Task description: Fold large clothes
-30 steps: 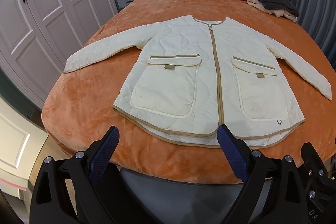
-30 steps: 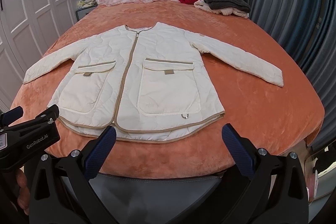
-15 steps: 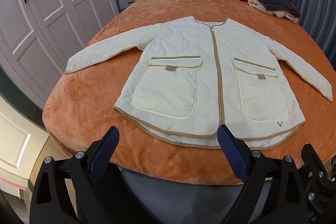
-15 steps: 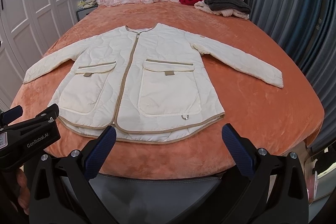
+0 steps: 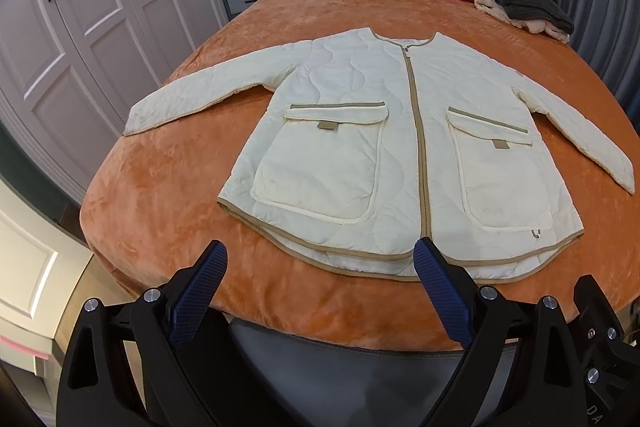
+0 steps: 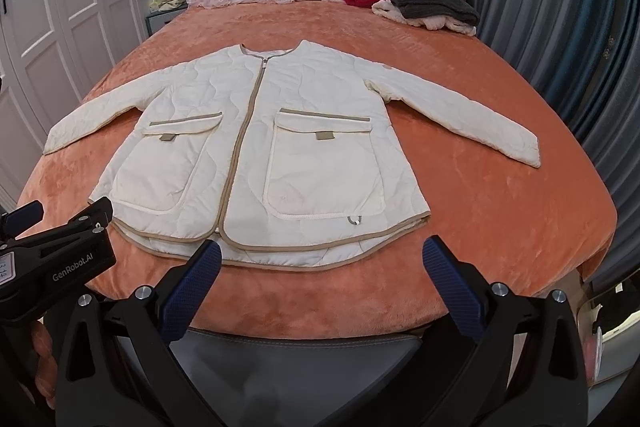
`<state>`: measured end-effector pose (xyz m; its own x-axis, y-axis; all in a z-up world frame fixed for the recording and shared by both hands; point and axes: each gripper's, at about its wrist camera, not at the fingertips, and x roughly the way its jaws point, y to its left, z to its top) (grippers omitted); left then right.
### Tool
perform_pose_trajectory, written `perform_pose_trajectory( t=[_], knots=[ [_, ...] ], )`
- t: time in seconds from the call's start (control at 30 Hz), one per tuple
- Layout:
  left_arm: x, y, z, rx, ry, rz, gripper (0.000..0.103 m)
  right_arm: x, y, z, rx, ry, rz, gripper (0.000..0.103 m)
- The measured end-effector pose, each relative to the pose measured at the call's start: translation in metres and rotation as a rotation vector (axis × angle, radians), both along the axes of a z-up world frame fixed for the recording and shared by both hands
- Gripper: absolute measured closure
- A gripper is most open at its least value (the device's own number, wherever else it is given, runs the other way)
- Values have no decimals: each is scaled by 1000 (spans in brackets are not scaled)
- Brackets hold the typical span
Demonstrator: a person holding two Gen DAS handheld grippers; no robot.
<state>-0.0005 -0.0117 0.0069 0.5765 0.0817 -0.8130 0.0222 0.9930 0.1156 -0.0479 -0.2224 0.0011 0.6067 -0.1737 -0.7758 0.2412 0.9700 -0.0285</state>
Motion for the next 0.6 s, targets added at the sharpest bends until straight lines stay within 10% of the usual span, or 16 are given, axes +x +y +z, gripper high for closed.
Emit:
perform_pose_trajectory(
  t=[0.6],
  knots=[
    [-1,6,-4,-9,-4,9,11,0,5,-3,16,-10,31,5]
  ],
)
